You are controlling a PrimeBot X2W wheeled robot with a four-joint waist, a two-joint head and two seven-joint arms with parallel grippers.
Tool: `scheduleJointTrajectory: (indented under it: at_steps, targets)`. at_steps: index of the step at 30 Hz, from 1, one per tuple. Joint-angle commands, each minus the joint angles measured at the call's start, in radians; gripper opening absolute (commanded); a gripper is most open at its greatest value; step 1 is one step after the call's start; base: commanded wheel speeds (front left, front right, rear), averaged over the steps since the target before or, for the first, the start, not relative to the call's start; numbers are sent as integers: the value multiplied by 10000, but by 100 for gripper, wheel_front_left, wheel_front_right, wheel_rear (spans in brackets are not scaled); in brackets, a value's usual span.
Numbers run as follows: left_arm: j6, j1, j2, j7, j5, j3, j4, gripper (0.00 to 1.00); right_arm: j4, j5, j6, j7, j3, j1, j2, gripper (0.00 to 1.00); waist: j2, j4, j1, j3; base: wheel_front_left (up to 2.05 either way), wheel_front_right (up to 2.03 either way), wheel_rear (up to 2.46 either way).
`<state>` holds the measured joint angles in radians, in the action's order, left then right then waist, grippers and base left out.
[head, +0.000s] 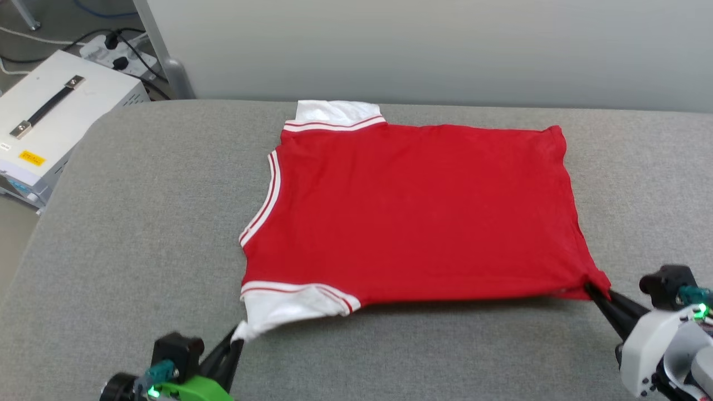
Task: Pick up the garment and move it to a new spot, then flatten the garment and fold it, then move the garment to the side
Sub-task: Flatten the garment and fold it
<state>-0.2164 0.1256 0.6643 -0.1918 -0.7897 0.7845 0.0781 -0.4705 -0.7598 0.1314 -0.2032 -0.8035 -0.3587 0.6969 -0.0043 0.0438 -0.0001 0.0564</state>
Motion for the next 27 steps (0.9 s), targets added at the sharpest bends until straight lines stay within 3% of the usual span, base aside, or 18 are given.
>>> scheduleJointTrajectory:
  at_steps: [1,13,20,27]
  targets:
    - [-132,-439,40,31,-170,59,-91,0,127,58,-7,117,223,497,83,0,43,43,1,-396,0,0,0]
    - [-672,-2344,186,134,-1013,230,-838,0,1924,401,-7,1503,2405,3800,31,0,43,107,1,-800,0,0,0]
    - [-363,-1182,110,269,-522,247,-723,0,2835,751,-7,2269,3465,4139,-231,0,43,142,1,-428,0,0,0]
    - [319,588,58,492,-16,162,-185,0,3576,908,-7,2854,4284,3778,-460,0,43,-58,1,104,0,0,0]
